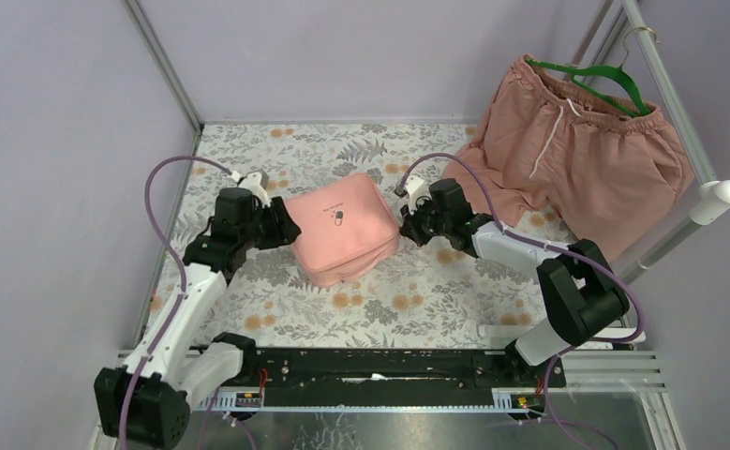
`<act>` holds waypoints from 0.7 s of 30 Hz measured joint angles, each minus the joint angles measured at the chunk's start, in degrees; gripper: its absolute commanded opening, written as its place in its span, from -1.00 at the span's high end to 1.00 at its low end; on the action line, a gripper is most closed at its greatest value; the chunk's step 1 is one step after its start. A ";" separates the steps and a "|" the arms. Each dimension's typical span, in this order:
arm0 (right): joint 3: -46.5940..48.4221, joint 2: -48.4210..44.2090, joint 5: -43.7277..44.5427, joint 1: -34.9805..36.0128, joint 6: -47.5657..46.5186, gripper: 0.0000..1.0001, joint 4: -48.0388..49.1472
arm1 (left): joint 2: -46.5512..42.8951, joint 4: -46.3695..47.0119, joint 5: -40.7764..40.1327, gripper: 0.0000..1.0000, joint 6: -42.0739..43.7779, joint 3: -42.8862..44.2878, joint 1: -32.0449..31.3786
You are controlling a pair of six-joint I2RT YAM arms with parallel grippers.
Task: Organize the medicine kit
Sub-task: Adjust the medicine box at the center of the board.
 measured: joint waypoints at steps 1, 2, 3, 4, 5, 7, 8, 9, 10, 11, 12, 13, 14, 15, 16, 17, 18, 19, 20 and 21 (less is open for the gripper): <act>0.00 0.00 -0.20 0.00 -0.11 0.99 -0.09 | -1.46 0.33 -0.85 -0.21 1.42 0.00 -0.96; 0.00 0.00 -0.39 -0.02 -0.24 0.99 -0.09 | -2.71 0.74 -1.90 -0.22 2.99 -0.11 -2.67; 0.00 0.00 -0.61 -0.02 -0.28 0.99 -0.11 | -4.07 1.77 -2.95 -0.24 4.98 -0.48 -5.51; 0.00 0.00 -0.76 -0.02 -0.28 0.99 -0.13 | -5.70 3.19 -3.98 -0.26 7.21 -1.20 -9.53; -0.02 0.00 -0.98 -0.02 -0.31 0.99 -0.13 | -7.10 4.26 -4.81 -0.28 9.25 -1.90 -13.38; -0.02 0.00 -1.14 -0.02 -0.33 0.99 -0.15 | -9.60 5.84 -6.21 -0.28 13.99 -3.28 -20.83; -0.02 0.00 -1.16 -0.02 -0.35 0.99 -0.17 | -10.45 6.36 -6.45 -0.27 16.70 -3.69 -23.69; -0.02 0.00 -1.18 -0.02 -0.39 0.99 -0.17 | -10.82 6.71 -6.51 -0.25 18.73 -3.91 -25.11; -0.02 0.00 -1.18 -0.02 -0.42 0.99 -0.20 | -10.99 6.97 -6.51 -0.23 21.44 -4.04 -26.16; -0.02 0.00 -1.20 -0.02 -0.46 0.99 -0.22 | -10.80 7.06 -6.47 -0.21 24.09 -4.04 -26.86; -0.02 0.00 -1.22 -0.02 -0.46 0.99 -0.26 | -10.45 7.10 -6.38 -0.20 26.08 -4.04 -27.32; -0.02 0.00 -1.25 -0.02 -0.48 0.99 -0.28 | -9.75 7.06 -6.12 -0.19 28.63 -4.04 -27.93; 0.00 0.00 -1.27 -0.02 -0.48 0.99 -0.31 | -8.79 6.95 -5.95 -0.19 30.99 -4.02 -28.37; -0.02 0.00 -1.29 -0.02 -0.50 0.99 -0.31 | -7.76 6.73 -5.73 -0.18 33.09 -4.02 -28.89; -0.02 0.00 -1.33 -0.02 -0.50 0.99 -0.33 | -6.73 6.49 -5.57 -0.18 34.99 -4.02 -29.46; 0.00 0.00 -1.38 -0.02 -0.50 0.99 -0.33 | -6.05 6.34 -5.44 -0.18 36.20 -4.02 -29.94; 0.00 0.00 -1.42 -0.02 -0.50 0.99 -0.33 | -5.14 6.05 -5.33 -0.18 37.86 -4.02 -30.80; 0.00 0.00 -1.49 -0.02 -0.50 0.99 -0.35 | -4.39 5.81 -5.31 -0.18 39.10 -4.02 -31.61; 0.00 0.00 -1.53 -0.02 -0.52 0.99 -0.37 | -3.74 5.68 -5.35 -0.18 40.17 -4.04 -32.59; -0.02 0.00 -1.55 -0.02 -0.52 0.99 -0.37 | -3.26 5.64 -5.38 -0.18 40.96 -4.04 -33.55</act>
